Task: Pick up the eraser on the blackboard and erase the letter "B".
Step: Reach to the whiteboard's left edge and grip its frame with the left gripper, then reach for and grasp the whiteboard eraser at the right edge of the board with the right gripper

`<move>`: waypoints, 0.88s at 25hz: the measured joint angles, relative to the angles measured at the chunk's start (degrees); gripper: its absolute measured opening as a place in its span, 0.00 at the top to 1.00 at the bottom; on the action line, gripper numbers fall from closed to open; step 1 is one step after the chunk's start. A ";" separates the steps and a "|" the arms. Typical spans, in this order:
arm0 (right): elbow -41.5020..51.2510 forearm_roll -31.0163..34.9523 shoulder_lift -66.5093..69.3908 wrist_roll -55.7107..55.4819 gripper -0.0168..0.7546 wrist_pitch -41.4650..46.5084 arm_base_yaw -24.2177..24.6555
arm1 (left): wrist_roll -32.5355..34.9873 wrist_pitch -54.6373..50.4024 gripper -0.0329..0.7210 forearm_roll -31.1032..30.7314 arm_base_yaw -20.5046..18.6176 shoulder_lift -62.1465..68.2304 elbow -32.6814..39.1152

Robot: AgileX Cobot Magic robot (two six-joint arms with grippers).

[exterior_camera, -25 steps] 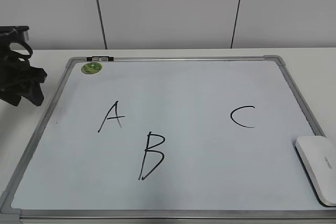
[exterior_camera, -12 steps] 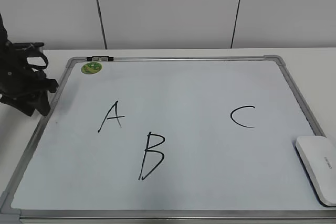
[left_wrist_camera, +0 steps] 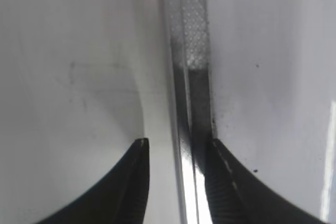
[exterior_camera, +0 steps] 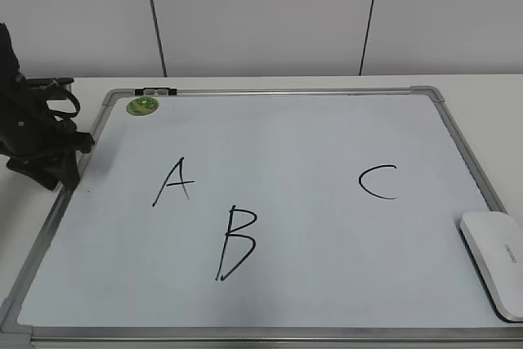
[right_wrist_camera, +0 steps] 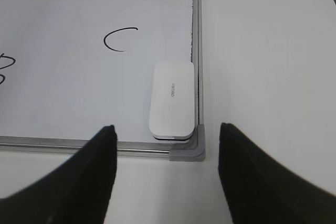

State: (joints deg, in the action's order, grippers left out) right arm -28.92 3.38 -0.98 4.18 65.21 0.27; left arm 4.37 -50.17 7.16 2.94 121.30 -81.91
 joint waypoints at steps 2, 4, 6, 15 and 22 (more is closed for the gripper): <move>0.00 0.00 0.00 0.00 0.36 0.00 0.00 | 0.00 -0.37 0.67 0.00 0.00 0.39 -0.14; 0.00 0.00 0.00 0.00 0.36 0.00 0.00 | 0.00 -0.60 0.74 0.25 0.00 0.41 -0.23; 0.00 0.00 0.00 0.00 0.36 0.00 0.00 | 0.00 -1.00 0.83 0.64 0.00 0.65 -0.47; 0.00 0.00 0.00 0.00 0.36 0.00 0.00 | -0.63 -1.49 0.94 1.29 -0.12 0.86 -0.82; 0.00 0.00 0.00 0.00 0.36 0.00 0.00 | -0.63 -1.49 0.94 1.29 -0.12 0.86 -0.82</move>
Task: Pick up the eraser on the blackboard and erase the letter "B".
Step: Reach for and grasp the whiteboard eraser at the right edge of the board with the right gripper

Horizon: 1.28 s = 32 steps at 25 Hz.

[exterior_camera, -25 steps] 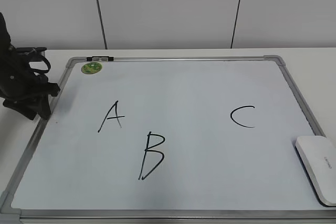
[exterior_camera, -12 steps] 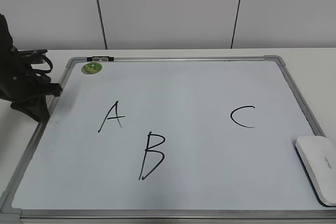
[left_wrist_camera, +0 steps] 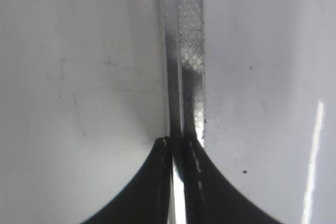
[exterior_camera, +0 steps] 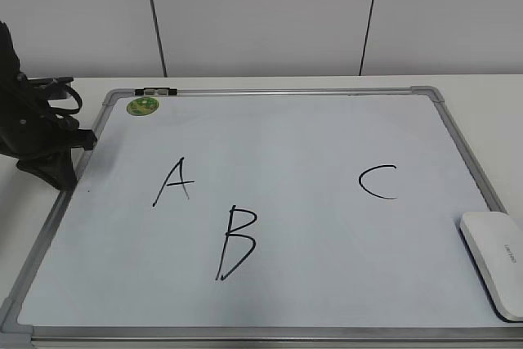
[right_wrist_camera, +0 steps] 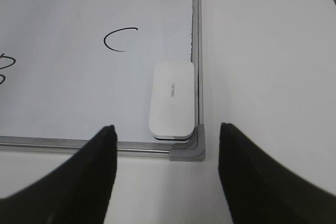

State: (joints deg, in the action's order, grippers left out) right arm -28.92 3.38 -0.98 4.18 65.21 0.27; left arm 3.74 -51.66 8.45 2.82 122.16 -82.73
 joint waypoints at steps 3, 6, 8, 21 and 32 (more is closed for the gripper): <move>0.00 0.00 0.00 0.00 0.36 0.00 0.00 | 0.00 -0.03 0.94 0.00 0.00 0.00 0.00; 0.00 0.00 0.00 0.00 0.36 0.00 0.00 | 0.00 -0.03 0.94 0.00 0.00 0.00 0.00; 0.00 0.00 0.00 0.00 0.36 0.00 0.00 | 0.00 -0.03 0.94 0.00 0.00 0.00 0.00; 0.00 0.00 0.00 0.00 0.36 0.00 0.00 | 0.00 -0.12 0.94 0.00 0.00 0.00 0.00; -5.20 0.89 16.58 1.37 0.34 -0.21 0.00 | 0.00 -0.33 0.94 0.00 0.00 0.00 -0.05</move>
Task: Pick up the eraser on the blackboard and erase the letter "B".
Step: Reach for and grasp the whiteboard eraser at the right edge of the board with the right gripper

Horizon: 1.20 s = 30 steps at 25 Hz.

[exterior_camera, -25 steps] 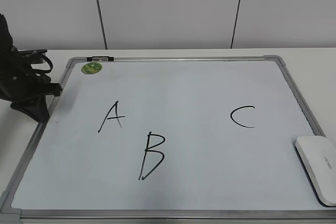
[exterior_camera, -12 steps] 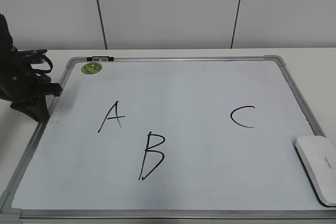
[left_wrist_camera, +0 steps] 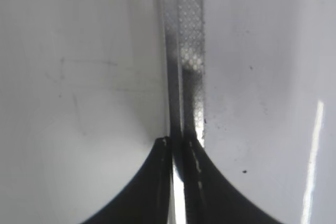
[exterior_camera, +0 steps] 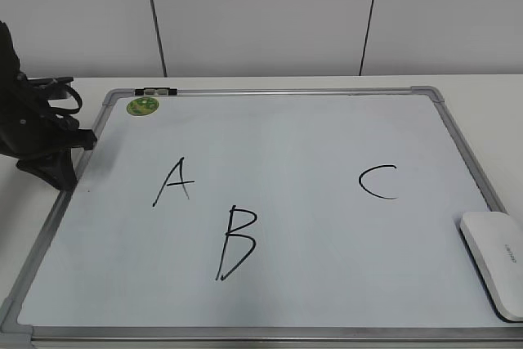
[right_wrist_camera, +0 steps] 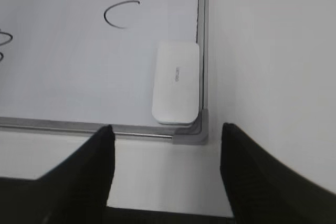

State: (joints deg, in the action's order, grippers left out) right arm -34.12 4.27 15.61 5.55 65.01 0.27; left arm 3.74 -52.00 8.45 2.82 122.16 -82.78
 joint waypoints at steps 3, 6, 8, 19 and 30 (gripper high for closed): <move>-1.17 0.40 9.28 0.64 0.34 -0.70 0.00 | 0.00 0.00 0.94 0.13 0.00 0.00 0.00; -1.64 1.07 18.22 0.74 0.34 -3.98 0.00 | 0.00 0.00 0.94 0.13 0.00 0.00 0.00; -1.64 1.42 22.28 0.85 0.34 -5.02 0.00 | 0.00 0.00 0.94 0.13 0.00 0.00 0.00; -1.69 4.69 42.49 5.69 0.15 -8.44 0.00 | 0.00 -0.12 0.94 0.16 0.00 0.00 0.00; -2.04 5.52 57.29 6.81 0.11 -24.08 0.00 | 0.00 -0.34 0.94 0.16 0.00 0.00 -0.09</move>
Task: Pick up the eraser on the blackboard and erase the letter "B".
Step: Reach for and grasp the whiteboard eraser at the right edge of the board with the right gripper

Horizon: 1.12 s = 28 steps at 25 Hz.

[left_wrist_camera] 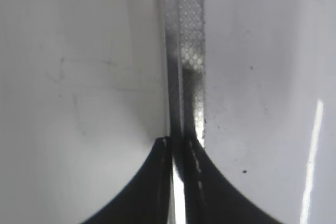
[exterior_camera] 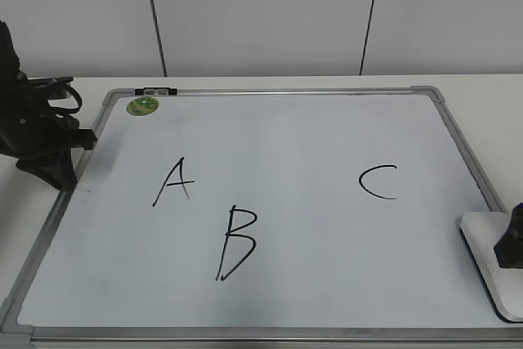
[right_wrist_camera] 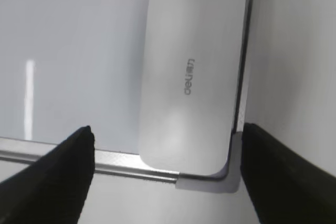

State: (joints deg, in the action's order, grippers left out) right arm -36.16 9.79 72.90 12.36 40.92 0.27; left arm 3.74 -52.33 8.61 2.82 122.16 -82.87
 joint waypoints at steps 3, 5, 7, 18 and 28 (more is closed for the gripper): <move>0.00 -0.65 3.02 0.00 0.11 -3.32 0.00 | 0.00 0.00 0.94 0.00 0.00 0.00 0.00; 0.00 -1.01 5.47 0.00 0.11 -5.25 0.00 | 0.00 0.00 0.94 0.00 0.00 0.00 0.00; 0.00 -1.14 7.38 0.00 0.11 -6.81 0.00 | 0.00 0.00 0.94 0.00 0.00 0.00 0.00; -0.50 -1.19 14.61 0.00 0.13 -12.35 0.00 | 0.00 0.00 0.94 0.00 0.00 0.00 0.00; -2.50 -1.29 16.35 0.36 0.26 -11.74 0.00 | 0.00 0.00 0.94 0.10 0.00 0.00 0.00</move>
State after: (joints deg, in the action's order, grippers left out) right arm -38.66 8.50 89.25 12.72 29.19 0.27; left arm 3.74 -52.33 8.71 2.82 122.16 -82.87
